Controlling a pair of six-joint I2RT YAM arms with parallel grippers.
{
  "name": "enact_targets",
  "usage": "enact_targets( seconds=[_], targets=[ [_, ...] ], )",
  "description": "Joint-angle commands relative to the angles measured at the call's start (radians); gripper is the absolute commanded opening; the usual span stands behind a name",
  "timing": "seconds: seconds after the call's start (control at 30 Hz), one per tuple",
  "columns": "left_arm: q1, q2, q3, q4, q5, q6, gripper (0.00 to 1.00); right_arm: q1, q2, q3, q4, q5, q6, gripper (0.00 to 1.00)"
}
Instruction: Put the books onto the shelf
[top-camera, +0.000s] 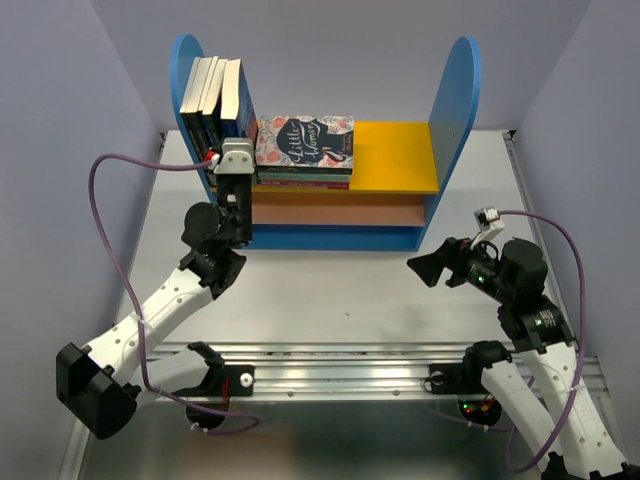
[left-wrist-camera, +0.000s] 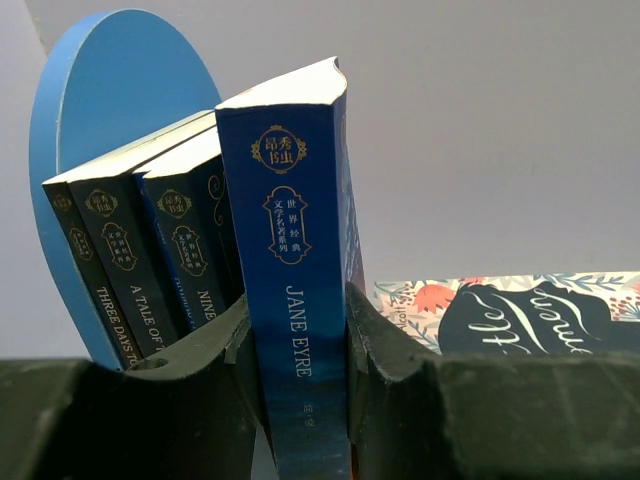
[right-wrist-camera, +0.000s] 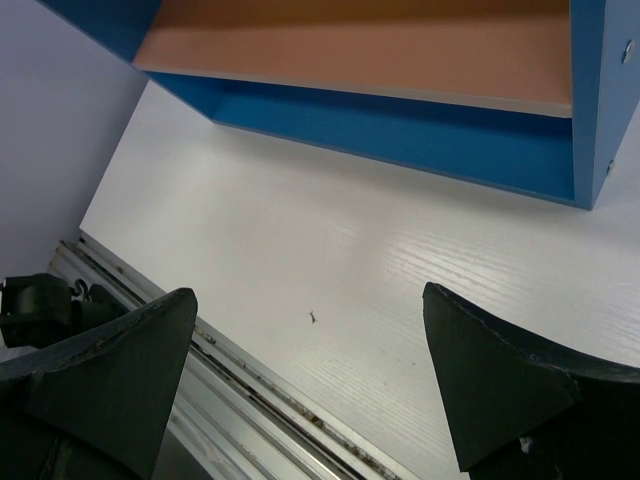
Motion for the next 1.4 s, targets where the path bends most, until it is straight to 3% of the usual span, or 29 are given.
enact_targets(
  seconds=[0.0,0.2,0.23,0.33,0.67,0.8,1.37],
  targets=[
    [0.009,-0.001,0.008,0.205,-0.022,0.01,0.0,0.001,0.001,-0.006,0.052,-0.019,-0.003,1.0],
    [0.013,0.041,-0.006,0.288,-0.074,-0.002,0.02,0.001,-0.01,-0.011,0.05,-0.016,-0.002,1.0],
    [0.013,0.044,-0.001,0.289,-0.08,-0.004,0.15,0.001,-0.01,-0.012,0.049,-0.018,0.0,1.0],
    [0.015,0.038,-0.001,0.283,-0.081,-0.015,0.39,0.001,-0.01,-0.009,0.046,-0.019,-0.003,1.0],
    [0.015,0.007,-0.026,0.237,-0.051,-0.029,0.45,0.001,-0.009,-0.014,0.047,-0.024,-0.003,1.0],
    [0.013,0.004,-0.035,0.231,-0.051,-0.026,0.73,0.001,-0.01,-0.017,0.049,-0.027,-0.005,1.0],
    [0.01,-0.071,0.059,0.093,-0.039,-0.147,0.77,0.001,0.002,-0.029,0.069,-0.059,0.003,1.0]
  ],
)
